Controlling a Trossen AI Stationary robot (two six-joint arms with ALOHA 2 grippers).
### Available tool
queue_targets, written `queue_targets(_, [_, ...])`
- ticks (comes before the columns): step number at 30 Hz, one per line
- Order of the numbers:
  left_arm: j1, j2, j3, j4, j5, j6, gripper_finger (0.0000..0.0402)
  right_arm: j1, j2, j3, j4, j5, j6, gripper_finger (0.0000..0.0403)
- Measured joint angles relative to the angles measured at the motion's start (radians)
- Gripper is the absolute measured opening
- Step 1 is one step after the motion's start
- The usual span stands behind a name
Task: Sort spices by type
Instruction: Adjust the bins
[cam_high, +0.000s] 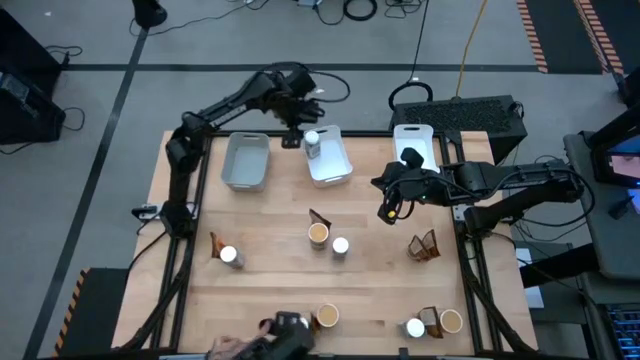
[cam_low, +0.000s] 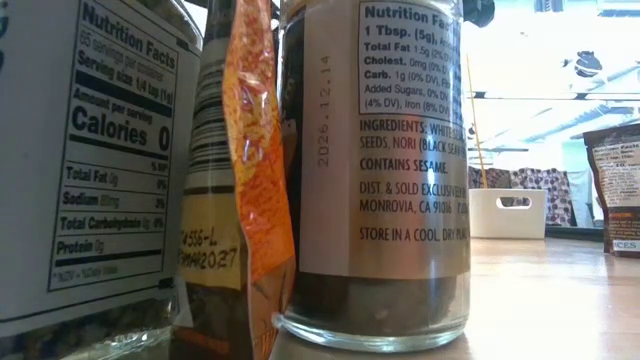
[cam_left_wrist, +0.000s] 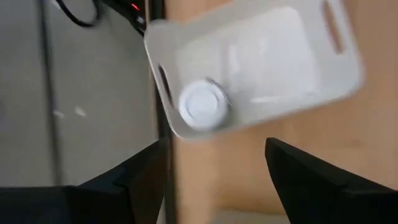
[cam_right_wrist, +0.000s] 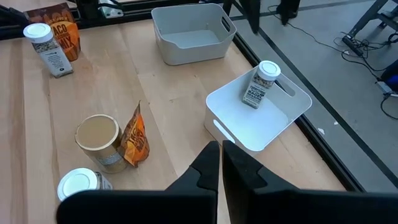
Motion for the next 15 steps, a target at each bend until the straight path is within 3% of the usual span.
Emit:
queue_targets(5, [0.109,-0.010,-0.069,-0.074,0.131,-0.091,0.0265,0.000,0.000,0.000,0.000,0.000,-0.001,0.0000])
queue_targets(9, [0.168,-0.010,-0.164,-0.074,0.133,-0.091,0.0264,0.006,0.000,0.000,0.000,0.000,-0.002,0.0000])
queue_targets(15, [0.171,-0.009,-0.287,0.004,0.083,-0.055,0.0264,0.007,0.000,0.000,0.000,0.000,-0.004,0.0000])
